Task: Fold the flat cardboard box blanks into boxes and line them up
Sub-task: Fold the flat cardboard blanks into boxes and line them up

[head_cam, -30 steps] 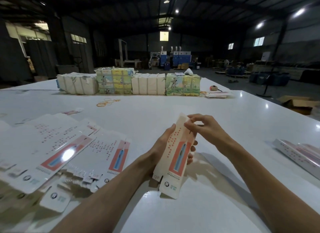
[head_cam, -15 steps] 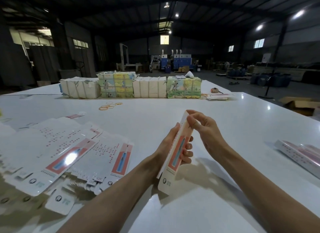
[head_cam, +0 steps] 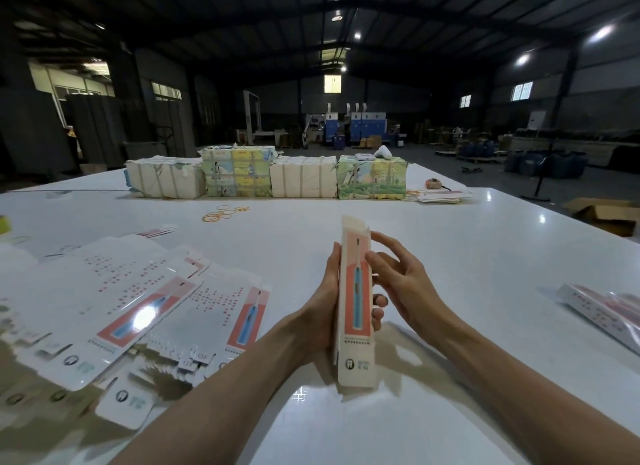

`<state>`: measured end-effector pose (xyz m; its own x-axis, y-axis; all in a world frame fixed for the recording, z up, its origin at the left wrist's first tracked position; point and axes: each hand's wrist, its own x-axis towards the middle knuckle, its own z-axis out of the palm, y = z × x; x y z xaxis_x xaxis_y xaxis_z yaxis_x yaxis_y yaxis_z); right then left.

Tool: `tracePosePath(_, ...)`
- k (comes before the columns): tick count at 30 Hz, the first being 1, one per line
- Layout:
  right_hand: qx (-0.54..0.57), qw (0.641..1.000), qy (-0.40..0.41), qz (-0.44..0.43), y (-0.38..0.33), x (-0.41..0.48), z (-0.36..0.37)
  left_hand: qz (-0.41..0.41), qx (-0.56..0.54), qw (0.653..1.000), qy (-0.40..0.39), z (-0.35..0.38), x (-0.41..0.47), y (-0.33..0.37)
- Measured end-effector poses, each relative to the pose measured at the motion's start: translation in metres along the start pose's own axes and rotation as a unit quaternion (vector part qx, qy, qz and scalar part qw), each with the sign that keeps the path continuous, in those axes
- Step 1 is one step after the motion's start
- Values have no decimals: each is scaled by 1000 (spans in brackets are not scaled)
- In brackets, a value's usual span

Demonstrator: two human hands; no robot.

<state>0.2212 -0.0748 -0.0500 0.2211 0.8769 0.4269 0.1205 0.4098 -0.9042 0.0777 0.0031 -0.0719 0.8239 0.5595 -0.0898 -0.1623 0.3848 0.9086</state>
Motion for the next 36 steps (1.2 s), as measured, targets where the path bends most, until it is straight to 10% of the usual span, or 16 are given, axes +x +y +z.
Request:
tracePosePath(9,-33,999,19,8,3,2,-13,235,208,932,182,-2,0,1)
tracePosePath(16,-36,999,21,24,2,3,-15,176,247,951,58,17,-2,1)
tracePosePath(36,-46,995,38,81,-1,9,-9,152,250,952,91,7,-1,4)
